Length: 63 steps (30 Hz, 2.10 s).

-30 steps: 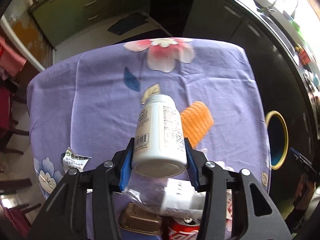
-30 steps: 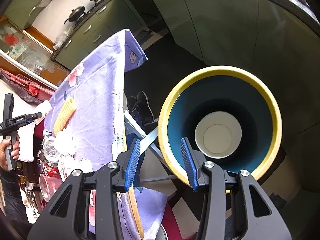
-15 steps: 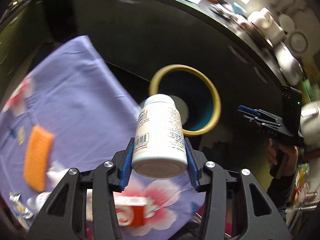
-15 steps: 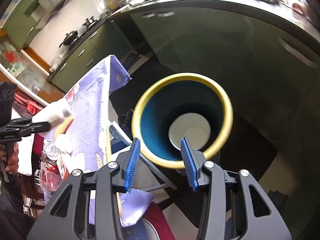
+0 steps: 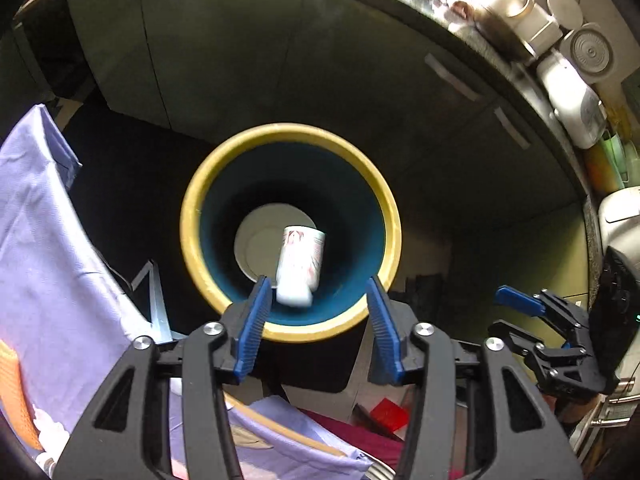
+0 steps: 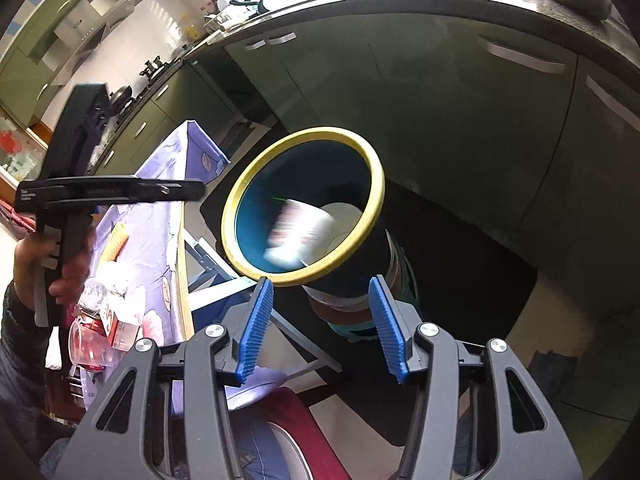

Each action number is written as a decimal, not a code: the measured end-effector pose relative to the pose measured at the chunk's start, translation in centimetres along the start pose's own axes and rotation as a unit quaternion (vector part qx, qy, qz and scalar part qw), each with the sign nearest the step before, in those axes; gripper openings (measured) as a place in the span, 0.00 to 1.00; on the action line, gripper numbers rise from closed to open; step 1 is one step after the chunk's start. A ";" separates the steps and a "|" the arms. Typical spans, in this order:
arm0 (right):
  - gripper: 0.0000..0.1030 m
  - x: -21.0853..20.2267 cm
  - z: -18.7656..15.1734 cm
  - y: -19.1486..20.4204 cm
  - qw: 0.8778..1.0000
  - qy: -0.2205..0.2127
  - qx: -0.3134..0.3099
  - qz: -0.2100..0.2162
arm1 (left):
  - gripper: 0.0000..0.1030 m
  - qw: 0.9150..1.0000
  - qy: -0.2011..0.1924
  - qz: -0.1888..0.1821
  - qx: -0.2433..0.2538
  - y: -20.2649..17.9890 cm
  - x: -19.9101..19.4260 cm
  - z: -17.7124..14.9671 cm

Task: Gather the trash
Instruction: 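Grasp the white pill bottle with the left gripper and drop it into the bin, then grasp the red-and-white milk carton with the right gripper, then carry the milk carton over the bin and release it with the right gripper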

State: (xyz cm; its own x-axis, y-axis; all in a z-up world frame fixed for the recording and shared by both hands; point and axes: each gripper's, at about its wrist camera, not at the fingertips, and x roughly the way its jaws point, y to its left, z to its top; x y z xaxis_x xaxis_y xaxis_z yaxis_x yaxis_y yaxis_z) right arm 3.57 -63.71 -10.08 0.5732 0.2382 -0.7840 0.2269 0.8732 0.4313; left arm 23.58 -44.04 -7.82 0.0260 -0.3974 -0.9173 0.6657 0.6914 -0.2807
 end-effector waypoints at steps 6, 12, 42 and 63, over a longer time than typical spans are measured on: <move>0.49 2.2 0.1 2.7 0.999 0.021 -0.027 0.020 | 0.55 0.998 -0.042 -0.028 -0.021 3.4 -6.8 -2.8; 0.49 4.7 -0.4 9.3 0.991 0.060 -0.104 0.055 | 0.67 0.988 -0.138 -0.043 -0.052 8.7 -16.0 -9.1; 0.66 16.7 -11.7 33.9 0.848 0.139 -0.506 0.077 | 0.87 0.909 -0.378 0.065 -0.164 27.7 -22.0 -30.5; 0.50 13.0 -9.4 30.5 0.894 0.093 -0.430 0.084 | 0.88 0.913 -0.370 0.072 -0.152 27.5 -21.1 -30.4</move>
State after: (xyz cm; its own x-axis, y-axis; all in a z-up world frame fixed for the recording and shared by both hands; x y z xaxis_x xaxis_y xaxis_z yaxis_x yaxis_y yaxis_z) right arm 10.52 -29.97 -11.27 0.3836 0.3939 -0.8353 -0.5851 0.8034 0.1101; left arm 18.68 1.66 -4.75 0.6698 -0.5097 -0.5399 0.3801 0.8600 -0.3405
